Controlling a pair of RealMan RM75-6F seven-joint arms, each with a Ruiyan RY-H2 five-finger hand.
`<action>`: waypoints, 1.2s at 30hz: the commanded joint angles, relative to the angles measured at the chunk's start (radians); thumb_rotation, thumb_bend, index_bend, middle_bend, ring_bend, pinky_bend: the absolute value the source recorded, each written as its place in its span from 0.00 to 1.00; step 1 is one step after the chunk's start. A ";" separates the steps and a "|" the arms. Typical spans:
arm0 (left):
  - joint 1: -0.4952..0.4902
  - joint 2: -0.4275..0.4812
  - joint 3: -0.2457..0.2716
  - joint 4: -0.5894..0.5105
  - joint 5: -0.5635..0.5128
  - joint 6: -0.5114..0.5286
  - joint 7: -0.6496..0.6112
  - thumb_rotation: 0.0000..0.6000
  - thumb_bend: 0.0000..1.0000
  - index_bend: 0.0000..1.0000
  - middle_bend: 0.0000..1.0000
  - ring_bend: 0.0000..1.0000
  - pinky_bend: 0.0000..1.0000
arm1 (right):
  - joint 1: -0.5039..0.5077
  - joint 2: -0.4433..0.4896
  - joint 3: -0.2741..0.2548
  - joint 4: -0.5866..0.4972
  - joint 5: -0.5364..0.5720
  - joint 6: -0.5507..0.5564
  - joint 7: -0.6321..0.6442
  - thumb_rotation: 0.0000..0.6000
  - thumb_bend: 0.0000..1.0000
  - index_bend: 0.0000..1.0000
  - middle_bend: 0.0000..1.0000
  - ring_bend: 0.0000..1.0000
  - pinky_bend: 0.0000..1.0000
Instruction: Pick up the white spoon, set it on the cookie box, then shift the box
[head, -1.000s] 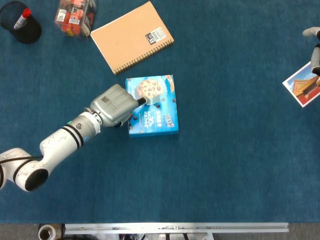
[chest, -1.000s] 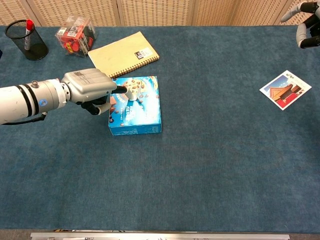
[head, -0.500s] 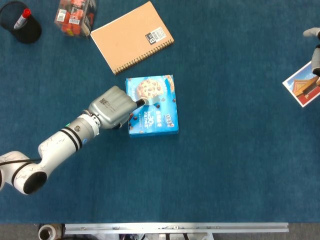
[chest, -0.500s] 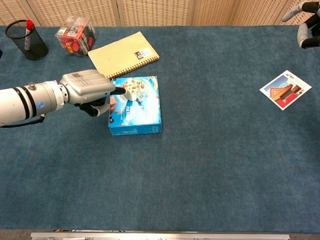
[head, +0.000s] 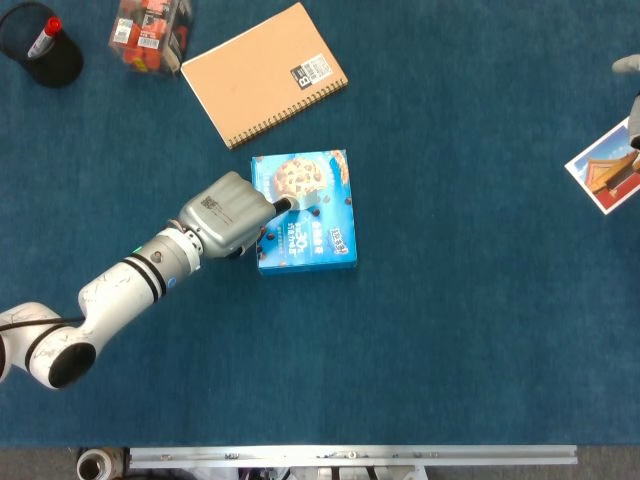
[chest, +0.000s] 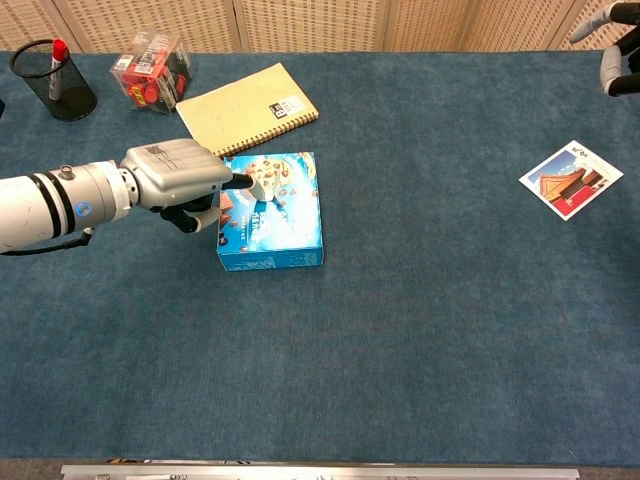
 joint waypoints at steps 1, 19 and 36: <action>-0.001 -0.002 -0.001 -0.001 -0.002 0.001 0.001 1.00 0.80 0.18 1.00 1.00 1.00 | -0.001 0.000 0.000 0.000 0.000 0.000 0.001 1.00 0.69 0.30 0.78 0.91 1.00; -0.012 -0.012 -0.009 0.006 -0.027 -0.004 0.004 1.00 0.80 0.18 1.00 1.00 1.00 | -0.006 -0.001 0.001 0.007 0.001 -0.002 0.008 1.00 0.69 0.30 0.78 0.91 1.00; -0.013 -0.009 0.001 0.008 -0.046 0.003 0.017 1.00 0.80 0.18 1.00 1.00 1.00 | -0.012 0.004 0.003 0.007 0.004 -0.002 0.012 1.00 0.69 0.30 0.78 0.92 1.00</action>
